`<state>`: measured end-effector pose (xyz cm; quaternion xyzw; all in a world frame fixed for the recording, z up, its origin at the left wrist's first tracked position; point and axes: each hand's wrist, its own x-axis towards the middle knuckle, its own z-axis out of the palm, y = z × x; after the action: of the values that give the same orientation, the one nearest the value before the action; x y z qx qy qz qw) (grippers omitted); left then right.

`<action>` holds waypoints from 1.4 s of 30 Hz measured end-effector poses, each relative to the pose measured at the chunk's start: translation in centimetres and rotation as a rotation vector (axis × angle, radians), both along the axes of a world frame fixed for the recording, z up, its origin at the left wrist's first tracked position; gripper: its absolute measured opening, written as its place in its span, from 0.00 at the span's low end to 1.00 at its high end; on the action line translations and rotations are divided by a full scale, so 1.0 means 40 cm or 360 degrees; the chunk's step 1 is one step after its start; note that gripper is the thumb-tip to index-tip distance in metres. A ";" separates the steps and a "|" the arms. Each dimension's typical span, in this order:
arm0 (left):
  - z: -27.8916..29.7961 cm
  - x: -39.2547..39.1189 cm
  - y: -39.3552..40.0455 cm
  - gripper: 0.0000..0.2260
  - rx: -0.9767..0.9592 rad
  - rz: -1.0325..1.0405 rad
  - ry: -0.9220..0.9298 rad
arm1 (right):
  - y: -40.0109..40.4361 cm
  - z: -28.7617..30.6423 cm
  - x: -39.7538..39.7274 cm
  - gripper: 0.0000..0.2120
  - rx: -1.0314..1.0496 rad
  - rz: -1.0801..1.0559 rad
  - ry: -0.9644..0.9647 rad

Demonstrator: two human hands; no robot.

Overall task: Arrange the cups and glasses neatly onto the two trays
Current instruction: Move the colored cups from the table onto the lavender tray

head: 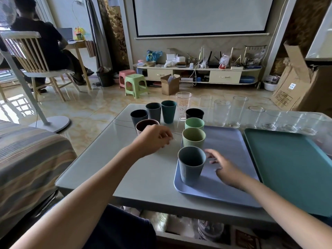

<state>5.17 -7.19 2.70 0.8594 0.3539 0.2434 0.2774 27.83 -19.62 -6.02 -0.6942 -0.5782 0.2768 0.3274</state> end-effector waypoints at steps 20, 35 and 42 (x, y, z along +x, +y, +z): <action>-0.117 -0.093 0.371 0.35 0.0528 0.0849 0.0393 | 0.685 0.246 -0.013 0.20 0.0113 0.0096 -0.0891; -0.163 -0.073 0.458 0.04 0.0355 0.0930 0.0082 | 0.832 0.140 -0.007 0.13 -0.0086 0.0022 -0.1107; -0.073 -0.111 0.401 0.04 0.0572 0.1103 -0.0135 | 0.737 0.227 -0.012 0.13 0.0360 -0.0041 -0.1006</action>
<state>0.74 8.85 -0.21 0.7130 0.5630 0.4161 0.0384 27.36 9.84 3.05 -0.7121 -0.6694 -0.0223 0.2103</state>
